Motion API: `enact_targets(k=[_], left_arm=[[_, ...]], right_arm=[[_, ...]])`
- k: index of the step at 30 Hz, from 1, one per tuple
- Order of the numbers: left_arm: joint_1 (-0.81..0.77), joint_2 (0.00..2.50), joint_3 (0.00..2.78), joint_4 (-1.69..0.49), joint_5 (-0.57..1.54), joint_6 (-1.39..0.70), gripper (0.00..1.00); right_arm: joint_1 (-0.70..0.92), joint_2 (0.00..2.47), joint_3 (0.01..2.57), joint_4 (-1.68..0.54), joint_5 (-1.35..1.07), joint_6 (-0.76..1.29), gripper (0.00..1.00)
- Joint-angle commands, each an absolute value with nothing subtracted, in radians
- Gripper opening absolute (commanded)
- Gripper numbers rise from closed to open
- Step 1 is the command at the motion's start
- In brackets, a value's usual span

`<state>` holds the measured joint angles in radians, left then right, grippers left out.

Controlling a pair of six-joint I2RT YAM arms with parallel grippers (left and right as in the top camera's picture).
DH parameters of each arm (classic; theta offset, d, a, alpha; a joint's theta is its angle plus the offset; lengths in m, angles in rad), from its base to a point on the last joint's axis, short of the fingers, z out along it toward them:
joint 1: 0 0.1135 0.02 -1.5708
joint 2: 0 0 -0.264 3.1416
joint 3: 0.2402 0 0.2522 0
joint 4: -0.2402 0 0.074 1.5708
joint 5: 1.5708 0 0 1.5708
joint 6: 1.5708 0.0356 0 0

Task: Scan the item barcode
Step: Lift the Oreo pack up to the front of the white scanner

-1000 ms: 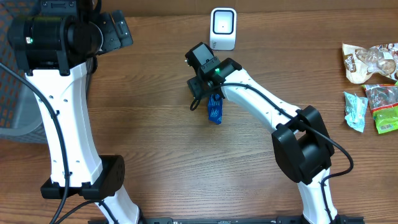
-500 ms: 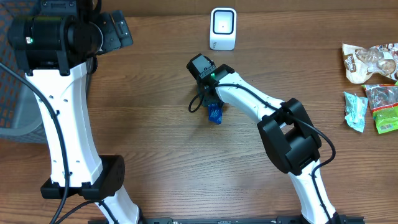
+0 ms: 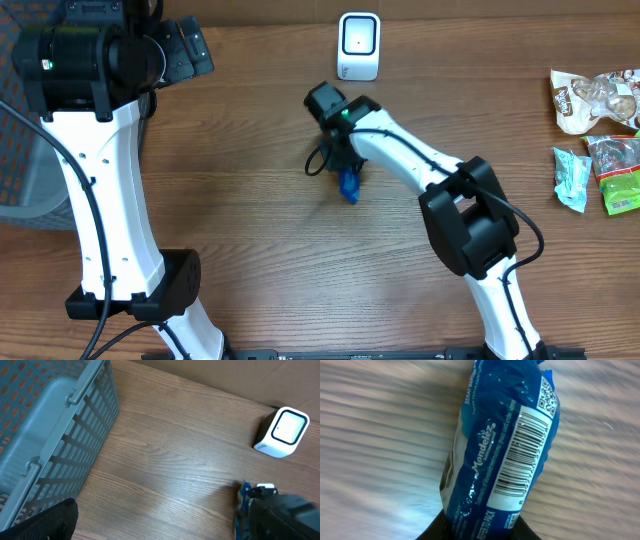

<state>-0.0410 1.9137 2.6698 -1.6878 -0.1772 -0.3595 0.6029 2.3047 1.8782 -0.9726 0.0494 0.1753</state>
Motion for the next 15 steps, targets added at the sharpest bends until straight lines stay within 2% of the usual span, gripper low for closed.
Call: enact_targets(k=[1,4,8,10,15], left_arm=[[-0.039,1.909,2.67,-1.689,-0.191,-0.352,1.0],[-0.039,1.909,2.67,-1.689,-0.191,-0.352,1.0],[-0.039,1.909,2.67,-1.689,-0.191,-0.352,1.0],[-0.039,1.909,2.67,-1.689,-0.191,-0.352,1.0],[-0.039,1.909,2.67,-1.689,-0.191,-0.352,1.0]], right_arm=[[0.526,2.256,1.989,-0.953,-0.397,0.032,0.04],[0.449,2.256,2.011,-0.918,-0.719,-0.017,0.04],[0.348,2.262,2.011,-0.841,-1.018,-0.031,0.04],[0.312,2.267,2.011,-0.779,-1.121,-0.02,0.04],[0.252,2.288,2.011,-0.482,-1.237,0.178,0.04]])
